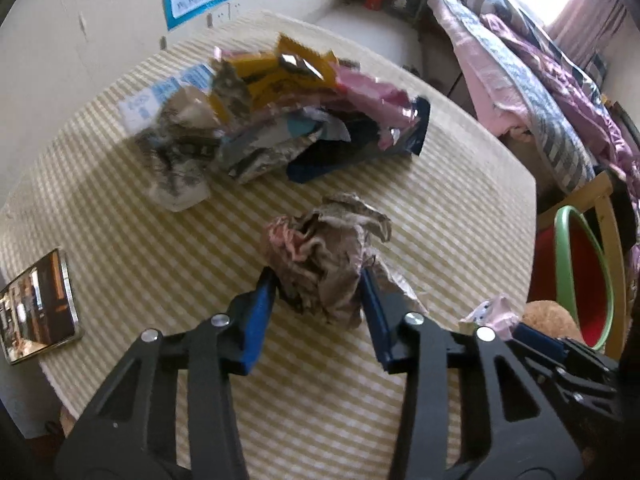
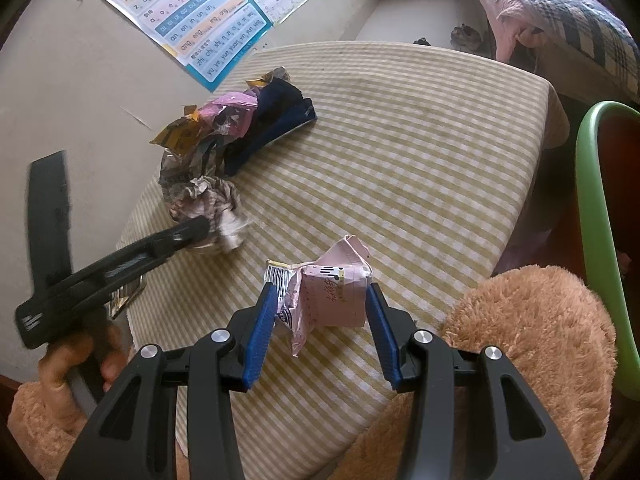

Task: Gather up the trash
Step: 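Lift the crumpled paper with the left tool while the right tool holds the carton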

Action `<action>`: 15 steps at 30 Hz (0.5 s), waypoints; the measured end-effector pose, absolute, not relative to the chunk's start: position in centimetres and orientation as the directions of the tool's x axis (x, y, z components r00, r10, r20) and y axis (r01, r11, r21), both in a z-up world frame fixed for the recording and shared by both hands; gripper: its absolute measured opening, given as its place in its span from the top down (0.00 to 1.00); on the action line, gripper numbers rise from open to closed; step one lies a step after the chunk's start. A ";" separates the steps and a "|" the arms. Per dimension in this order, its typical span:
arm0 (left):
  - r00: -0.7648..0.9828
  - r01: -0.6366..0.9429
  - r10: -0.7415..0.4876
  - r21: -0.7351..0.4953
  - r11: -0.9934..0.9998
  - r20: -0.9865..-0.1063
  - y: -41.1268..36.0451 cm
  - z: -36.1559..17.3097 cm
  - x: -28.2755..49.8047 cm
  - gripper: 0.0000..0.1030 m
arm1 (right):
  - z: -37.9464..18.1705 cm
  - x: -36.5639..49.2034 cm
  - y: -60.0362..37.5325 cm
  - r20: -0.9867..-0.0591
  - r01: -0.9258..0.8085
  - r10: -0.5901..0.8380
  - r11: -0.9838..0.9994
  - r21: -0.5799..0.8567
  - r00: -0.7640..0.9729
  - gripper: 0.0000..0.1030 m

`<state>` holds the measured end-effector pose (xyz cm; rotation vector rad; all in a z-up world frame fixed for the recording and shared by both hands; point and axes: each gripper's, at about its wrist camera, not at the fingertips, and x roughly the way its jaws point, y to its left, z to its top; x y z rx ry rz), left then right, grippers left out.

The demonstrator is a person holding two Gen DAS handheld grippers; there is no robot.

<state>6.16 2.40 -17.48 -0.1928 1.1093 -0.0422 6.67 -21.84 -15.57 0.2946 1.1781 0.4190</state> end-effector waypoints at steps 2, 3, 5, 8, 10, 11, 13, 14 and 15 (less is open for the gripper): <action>0.467 -0.072 -0.124 -0.177 0.982 -0.876 2.8 -16.5 5.4 0.61 | -15.5 6.6 -21.7 -0.828 -0.167 0.459 0.889 0.427 0.322 0.57; 0.477 -0.079 -0.129 -0.188 0.979 -0.869 3.0 -15.9 5.0 0.61 | -15.4 6.6 -21.5 -0.830 -0.170 0.456 0.890 0.423 0.322 0.57; 0.494 -0.089 -0.146 -0.217 0.972 -0.857 3.1 -14.9 4.3 0.61 | -15.0 6.5 -21.2 -0.832 -0.184 0.450 0.893 0.411 0.325 0.57; 0.521 -0.068 -0.169 -0.238 0.969 -0.837 2.7 -13.2 3.4 0.61 | -14.0 6.3 -21.1 -0.821 -0.192 0.455 0.890 0.413 0.345 0.57; 0.543 -0.043 -0.172 -0.232 0.972 -0.822 2.0 -11.9 3.2 0.61 | -13.0 6.3 -21.2 -0.807 -0.188 0.463 0.886 0.423 0.366 0.57; 0.553 -0.033 -0.175 -0.231 0.972 -0.814 1.8 -11.3 3.1 0.61 | -12.5 6.3 -21.3 -0.801 -0.188 0.464 0.886 0.425 0.378 0.57; 0.575 -0.012 -0.183 -0.232 0.973 -0.797 1.1 -10.1 2.9 0.61 | -11.4 6.4 -21.6 -0.787 -0.188 0.466 0.885 0.427 0.405 0.57; 0.585 -0.003 -0.188 -0.233 0.972 -0.789 0.8 -9.5 2.9 0.61 | -10.7 6.3 -21.8 -0.779 -0.189 0.463 0.886 0.423 0.424 0.57; 0.591 0.004 -0.192 -0.235 0.972 -0.784 0.6 -9.1 2.9 0.61 | -10.2 6.3 -21.9 -0.775 -0.190 0.459 0.888 0.420 0.435 0.57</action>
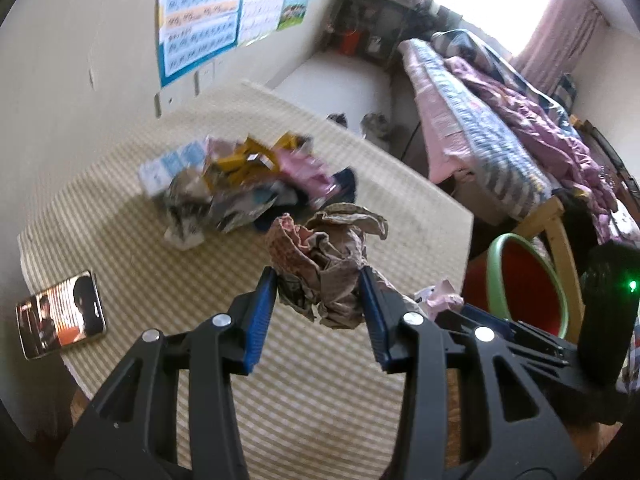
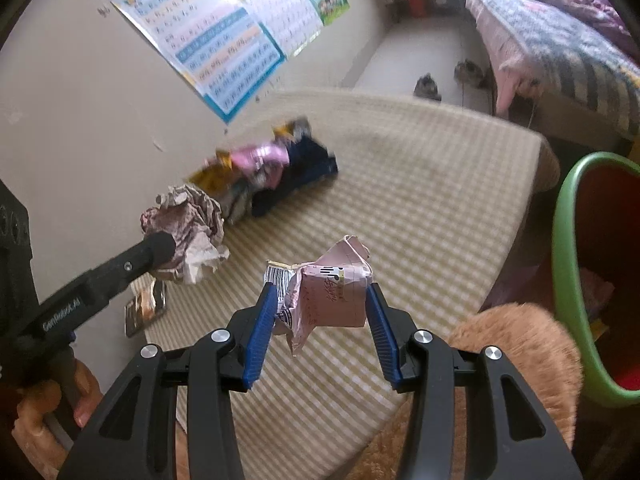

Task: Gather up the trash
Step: 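Lift the crumpled paper with the left tool while the right tool holds the carton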

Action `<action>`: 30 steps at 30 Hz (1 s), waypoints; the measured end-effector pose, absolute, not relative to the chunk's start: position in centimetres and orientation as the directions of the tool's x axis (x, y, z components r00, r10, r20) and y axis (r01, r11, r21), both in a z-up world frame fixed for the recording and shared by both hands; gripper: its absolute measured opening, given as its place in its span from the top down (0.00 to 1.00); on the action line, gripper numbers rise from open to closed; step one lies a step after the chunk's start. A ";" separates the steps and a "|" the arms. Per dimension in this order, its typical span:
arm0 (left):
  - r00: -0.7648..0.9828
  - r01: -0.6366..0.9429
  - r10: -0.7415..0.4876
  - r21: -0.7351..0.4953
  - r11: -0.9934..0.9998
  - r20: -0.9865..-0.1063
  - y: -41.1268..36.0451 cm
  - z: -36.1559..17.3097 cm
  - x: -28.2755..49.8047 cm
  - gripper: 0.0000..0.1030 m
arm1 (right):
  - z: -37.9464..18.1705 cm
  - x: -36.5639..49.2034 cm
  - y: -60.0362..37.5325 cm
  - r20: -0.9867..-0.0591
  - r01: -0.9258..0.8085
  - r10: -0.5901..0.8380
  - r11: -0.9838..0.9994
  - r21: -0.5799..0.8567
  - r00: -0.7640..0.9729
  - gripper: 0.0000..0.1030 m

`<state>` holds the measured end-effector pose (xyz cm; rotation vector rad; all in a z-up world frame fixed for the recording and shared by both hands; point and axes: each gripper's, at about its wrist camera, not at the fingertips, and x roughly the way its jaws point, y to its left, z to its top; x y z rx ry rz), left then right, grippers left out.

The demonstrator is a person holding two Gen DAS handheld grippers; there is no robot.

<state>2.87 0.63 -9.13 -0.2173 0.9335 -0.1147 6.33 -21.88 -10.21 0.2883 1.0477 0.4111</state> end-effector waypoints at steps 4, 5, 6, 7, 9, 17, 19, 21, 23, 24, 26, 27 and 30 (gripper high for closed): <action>0.610 0.037 -0.201 -0.226 0.973 -0.767 -0.5 -7.9 2.7 0.61 | -8.7 6.5 -22.6 -0.761 -0.185 0.456 0.889 0.419 0.462 0.57; 0.612 0.046 -0.205 -0.225 0.973 -0.764 -0.8 -7.7 2.7 0.61 | -8.5 6.5 -22.7 -0.760 -0.182 0.452 0.890 0.418 0.466 0.57; 0.613 0.051 -0.208 -0.224 0.973 -0.763 -1.0 -7.6 2.7 0.61 | -8.3 6.5 -23.1 -0.757 -0.177 0.450 0.890 0.419 0.473 0.57; 0.613 0.057 -0.211 -0.224 0.973 -0.762 -1.2 -7.5 2.7 0.61 | -8.1 6.5 -23.3 -0.755 -0.172 0.450 0.890 0.421 0.477 0.57; 0.611 0.066 -0.217 -0.224 0.972 -0.762 -1.6 -7.5 2.7 0.61 | -7.9 6.4 -23.8 -0.753 -0.163 0.446 0.891 0.423 0.484 0.57; 0.605 0.091 -0.226 -0.216 0.972 -0.763 -2.7 -7.4 2.7 0.61 | -7.7 5.9 -25.9 -0.756 -0.127 0.422 0.899 0.418 0.500 0.57; 0.604 0.096 -0.227 -0.213 0.972 -0.764 -3.0 -7.4 2.7 0.61 | -7.8 5.8 -26.3 -0.758 -0.113 0.417 0.900 0.420 0.501 0.57; 0.601 0.100 -0.228 -0.211 0.972 -0.766 -3.2 -7.4 2.7 0.61 | -8.0 5.8 -26.8 -0.761 -0.100 0.411 0.902 0.421 0.502 0.57; 0.598 0.103 -0.229 -0.209 0.972 -0.768 -3.4 -7.5 2.7 0.61 | -8.2 5.8 -27.2 -0.762 -0.089 0.407 0.902 0.424 0.503 0.57; 0.596 0.105 -0.230 -0.209 0.972 -0.769 -3.5 -7.6 2.8 0.61 | -8.2 5.8 -27.3 -0.762 -0.085 0.407 0.901 0.425 0.504 0.57; 0.595 0.109 -0.230 -0.207 0.972 -0.770 -3.8 -7.6 2.7 0.61 | -8.2 5.8 -27.7 -0.761 -0.078 0.405 0.901 0.427 0.507 0.57; 0.594 0.111 -0.231 -0.206 0.972 -0.771 -3.9 -7.6 2.7 0.61 | -8.2 5.8 -27.8 -0.761 -0.075 0.404 0.900 0.428 0.508 0.57; 0.591 0.123 -0.237 -0.204 0.971 -0.771 -4.3 -7.6 2.8 0.61 | -8.4 5.8 -28.1 -0.761 -0.066 0.403 0.900 0.432 0.508 0.57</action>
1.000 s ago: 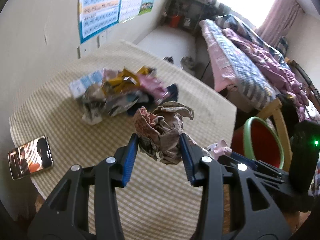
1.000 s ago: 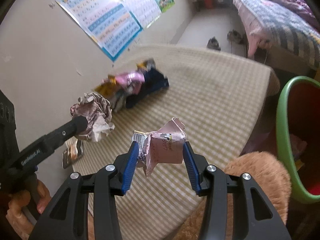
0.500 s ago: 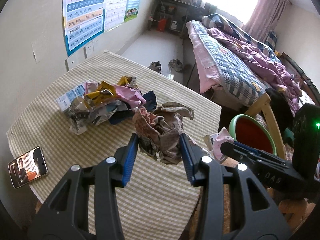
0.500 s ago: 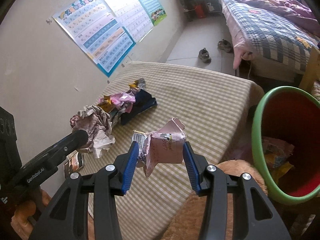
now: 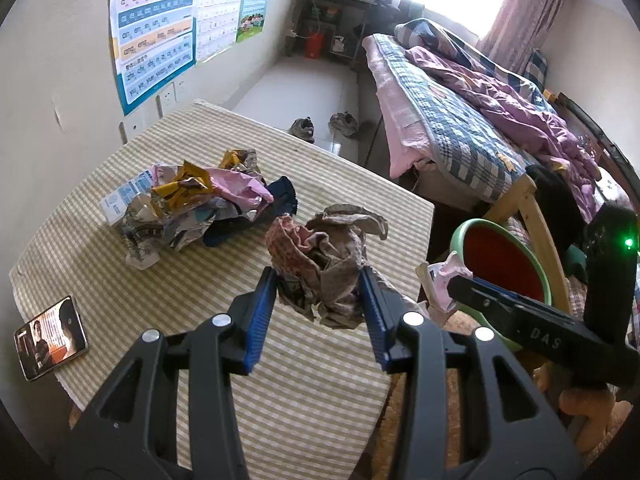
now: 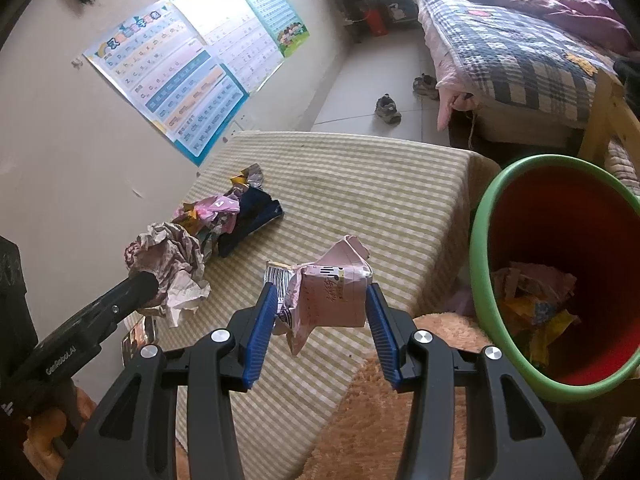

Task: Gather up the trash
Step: 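Lift the crumpled paper with the left tool while the right tool holds the carton, then carry both items over the red bin and open both tools to drop them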

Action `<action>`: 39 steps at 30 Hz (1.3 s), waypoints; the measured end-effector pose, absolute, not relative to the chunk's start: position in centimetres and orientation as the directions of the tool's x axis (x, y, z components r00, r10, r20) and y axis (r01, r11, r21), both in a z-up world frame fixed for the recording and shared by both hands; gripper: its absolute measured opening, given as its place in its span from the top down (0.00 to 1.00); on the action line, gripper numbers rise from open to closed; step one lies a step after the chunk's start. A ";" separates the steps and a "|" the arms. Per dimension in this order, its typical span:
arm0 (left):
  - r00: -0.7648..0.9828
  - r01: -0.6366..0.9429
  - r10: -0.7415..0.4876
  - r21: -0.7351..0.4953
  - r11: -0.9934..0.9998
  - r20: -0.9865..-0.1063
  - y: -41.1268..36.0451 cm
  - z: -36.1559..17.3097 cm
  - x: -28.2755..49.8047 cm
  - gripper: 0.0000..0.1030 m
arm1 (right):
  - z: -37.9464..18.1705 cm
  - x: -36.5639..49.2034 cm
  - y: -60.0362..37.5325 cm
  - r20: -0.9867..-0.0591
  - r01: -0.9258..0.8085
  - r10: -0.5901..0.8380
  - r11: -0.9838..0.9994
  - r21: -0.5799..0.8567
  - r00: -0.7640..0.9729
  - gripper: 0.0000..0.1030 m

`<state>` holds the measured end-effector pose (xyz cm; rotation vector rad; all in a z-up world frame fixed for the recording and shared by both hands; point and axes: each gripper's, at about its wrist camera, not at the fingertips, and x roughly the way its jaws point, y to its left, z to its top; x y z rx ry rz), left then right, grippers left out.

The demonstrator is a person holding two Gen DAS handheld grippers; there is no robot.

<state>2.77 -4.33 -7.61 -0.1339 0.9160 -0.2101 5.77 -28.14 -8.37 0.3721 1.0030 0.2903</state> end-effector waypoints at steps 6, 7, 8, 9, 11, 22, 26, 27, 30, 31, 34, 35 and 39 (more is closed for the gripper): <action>0.579 0.140 -0.244 -0.200 0.970 -0.778 -5.1 -7.9 2.9 0.61 | -8.9 5.7 -28.8 -0.770 -0.043 0.396 0.899 0.435 0.501 0.57; 0.578 0.143 -0.245 -0.199 0.969 -0.778 -5.3 -7.9 2.9 0.61 | -9.0 5.7 -29.0 -0.771 -0.037 0.394 0.899 0.436 0.501 0.57; 0.577 0.145 -0.246 -0.198 0.969 -0.779 -5.4 -7.9 3.0 0.61 | -9.1 5.7 -29.2 -0.771 -0.033 0.392 0.899 0.436 0.501 0.57; 0.576 0.148 -0.247 -0.198 0.969 -0.779 -5.5 -7.9 3.1 0.61 | -9.1 5.7 -29.4 -0.772 -0.027 0.390 0.899 0.437 0.502 0.57; 0.573 0.154 -0.250 -0.197 0.968 -0.780 -5.7 -7.9 3.1 0.61 | -9.1 5.7 -29.7 -0.771 -0.019 0.388 0.898 0.439 0.505 0.57; 0.557 0.236 -0.291 -0.187 0.953 -0.778 -9.2 -7.7 3.3 0.61 | -8.8 5.4 -32.2 -0.764 0.025 0.357 0.899 0.437 0.538 0.57; 0.545 0.261 -0.304 -0.186 0.947 -0.782 -10.4 -7.9 3.4 0.61 | -9.2 5.2 -33.8 -0.768 0.060 0.333 0.899 0.433 0.547 0.57; 0.541 0.268 -0.308 -0.186 0.945 -0.783 -10.7 -7.9 3.5 0.61 | -9.3 5.1 -34.3 -0.770 0.074 0.324 0.899 0.431 0.549 0.57; 0.531 0.289 -0.319 -0.187 0.939 -0.785 -11.7 -8.1 3.6 0.61 | -9.6 4.8 -36.1 -0.777 0.117 0.297 0.897 0.426 0.556 0.57; 0.525 0.296 -0.321 -0.185 0.937 -0.788 -12.0 -8.2 3.6 0.61 | -9.7 4.7 -36.6 -0.779 0.131 0.287 0.896 0.424 0.558 0.57; 0.505 0.316 -0.333 -0.188 0.930 -0.796 -13.1 -8.6 3.6 0.61 | -10.0 4.1 -38.8 -0.784 0.184 0.251 0.889 0.418 0.568 0.57; 0.498 0.324 -0.338 -0.190 0.927 -0.798 -13.5 -8.7 3.7 0.61 | -10.1 3.9 -39.5 -0.786 0.203 0.238 0.887 0.416 0.571 0.57; 0.466 0.374 -0.371 -0.201 0.906 -0.803 -15.7 -9.1 4.0 0.61 | -10.4 3.0 -42.1 -0.792 0.261 0.197 0.875 0.409 0.578 0.57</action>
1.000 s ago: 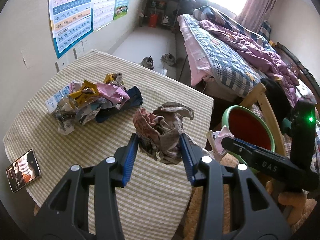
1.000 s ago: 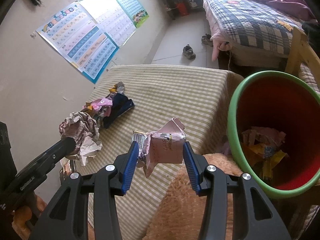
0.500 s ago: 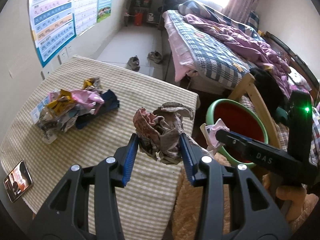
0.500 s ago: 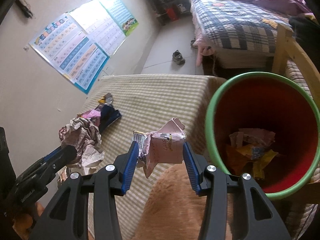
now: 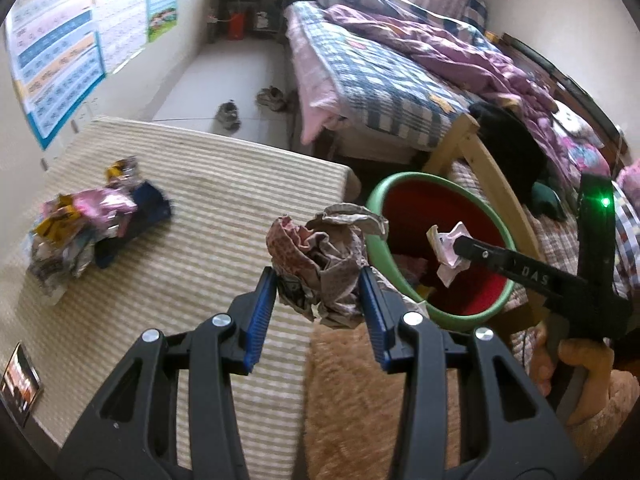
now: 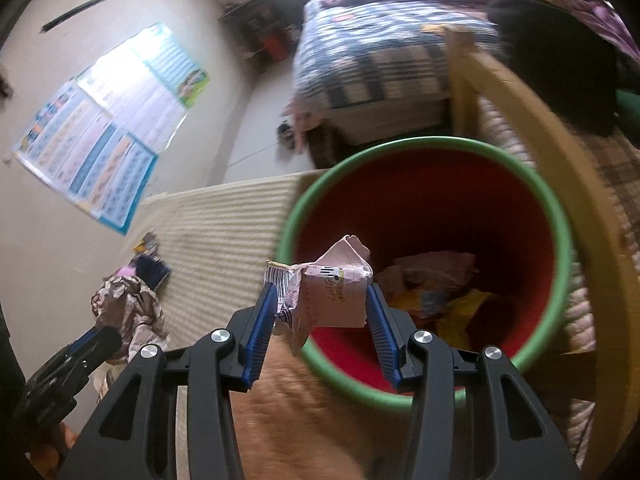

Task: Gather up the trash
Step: 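Carry both items over the red bin and open both tools to drop them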

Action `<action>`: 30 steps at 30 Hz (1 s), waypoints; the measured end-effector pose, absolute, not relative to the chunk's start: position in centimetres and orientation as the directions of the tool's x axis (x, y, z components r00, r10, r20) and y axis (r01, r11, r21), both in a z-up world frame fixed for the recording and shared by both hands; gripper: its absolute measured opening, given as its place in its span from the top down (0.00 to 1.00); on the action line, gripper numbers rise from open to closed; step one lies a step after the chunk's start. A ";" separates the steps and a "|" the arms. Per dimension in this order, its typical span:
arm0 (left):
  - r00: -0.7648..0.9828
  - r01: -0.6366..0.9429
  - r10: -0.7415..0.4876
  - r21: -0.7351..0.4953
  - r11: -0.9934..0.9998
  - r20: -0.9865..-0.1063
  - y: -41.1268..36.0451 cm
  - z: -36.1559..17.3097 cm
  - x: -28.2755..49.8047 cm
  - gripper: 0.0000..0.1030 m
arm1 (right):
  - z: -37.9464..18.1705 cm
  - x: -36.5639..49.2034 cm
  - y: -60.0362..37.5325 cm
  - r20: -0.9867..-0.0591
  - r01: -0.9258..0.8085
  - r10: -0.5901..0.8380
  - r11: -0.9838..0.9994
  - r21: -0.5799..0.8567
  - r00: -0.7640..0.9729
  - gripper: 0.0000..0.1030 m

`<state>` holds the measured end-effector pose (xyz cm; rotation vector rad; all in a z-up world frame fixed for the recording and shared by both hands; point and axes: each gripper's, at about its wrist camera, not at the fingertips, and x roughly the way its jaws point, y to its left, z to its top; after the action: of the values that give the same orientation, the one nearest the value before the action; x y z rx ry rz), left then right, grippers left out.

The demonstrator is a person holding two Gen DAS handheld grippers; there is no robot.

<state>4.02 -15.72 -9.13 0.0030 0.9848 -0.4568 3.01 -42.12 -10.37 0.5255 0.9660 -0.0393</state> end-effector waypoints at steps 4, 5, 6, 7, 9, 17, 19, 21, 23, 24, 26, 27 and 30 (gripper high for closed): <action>0.437 0.419 -0.408 -0.220 0.881 -0.802 -18.2 -9.4 4.8 0.61 | -10.4 1.9 -44.3 -0.793 0.307 0.165 0.861 0.405 0.586 0.57; 0.431 0.430 -0.414 -0.221 0.875 -0.802 -18.9 -9.4 4.9 0.61 | -10.4 1.7 -44.7 -0.793 0.315 0.158 0.859 0.405 0.588 0.57; 0.425 0.442 -0.419 -0.220 0.870 -0.803 -19.6 -9.5 5.1 0.61 | -10.3 1.6 -45.1 -0.793 0.320 0.154 0.857 0.404 0.590 0.57; 0.418 0.454 -0.423 -0.218 0.864 -0.804 -20.4 -9.7 5.3 0.61 | -10.4 1.4 -45.4 -0.792 0.324 0.150 0.855 0.404 0.591 0.57; 0.398 0.472 -0.433 -0.224 0.853 -0.809 -21.7 -10.1 5.6 0.61 | -10.2 1.1 -45.9 -0.790 0.333 0.143 0.851 0.405 0.597 0.57; 0.325 0.524 -0.452 -0.240 0.817 -0.830 -25.7 -11.6 5.9 0.61 | -9.6 0.1 -47.1 -0.778 0.355 0.121 0.839 0.413 0.617 0.57; 0.320 0.534 -0.453 -0.236 0.811 -0.832 -26.3 -11.7 5.8 0.61 | -9.5 0.0 -47.3 -0.777 0.361 0.117 0.836 0.413 0.618 0.57; 0.317 0.540 -0.453 -0.234 0.808 -0.833 -26.8 -11.7 5.8 0.61 | -9.5 0.0 -47.5 -0.776 0.364 0.114 0.834 0.414 0.621 0.57; 0.314 0.543 -0.453 -0.233 0.807 -0.834 -27.2 -11.8 5.8 0.60 | -9.4 -0.1 -47.6 -0.776 0.366 0.111 0.834 0.413 0.621 0.57; 0.315 0.546 -0.452 -0.230 0.806 -0.835 -27.4 -11.8 5.8 0.60 | -9.4 -0.1 -47.6 -0.775 0.367 0.110 0.834 0.413 0.622 0.57; 0.315 0.552 -0.452 -0.227 0.802 -0.835 -27.7 -11.8 5.7 0.60 | -9.3 -0.2 -47.7 -0.775 0.369 0.107 0.833 0.412 0.624 0.57; 0.314 0.556 -0.454 -0.226 0.800 -0.834 -27.8 -11.8 5.6 0.60 | -9.2 -0.3 -47.7 -0.774 0.369 0.105 0.834 0.410 0.624 0.57; 0.313 0.566 -0.452 -0.218 0.795 -0.835 -28.1 -11.9 5.4 0.60 | -9.2 -0.3 -47.8 -0.774 0.371 0.103 0.833 0.410 0.625 0.56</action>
<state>5.42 -28.09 -11.94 0.1232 1.0572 -0.6728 -0.34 -47.78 -9.16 0.5838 0.8943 -0.1640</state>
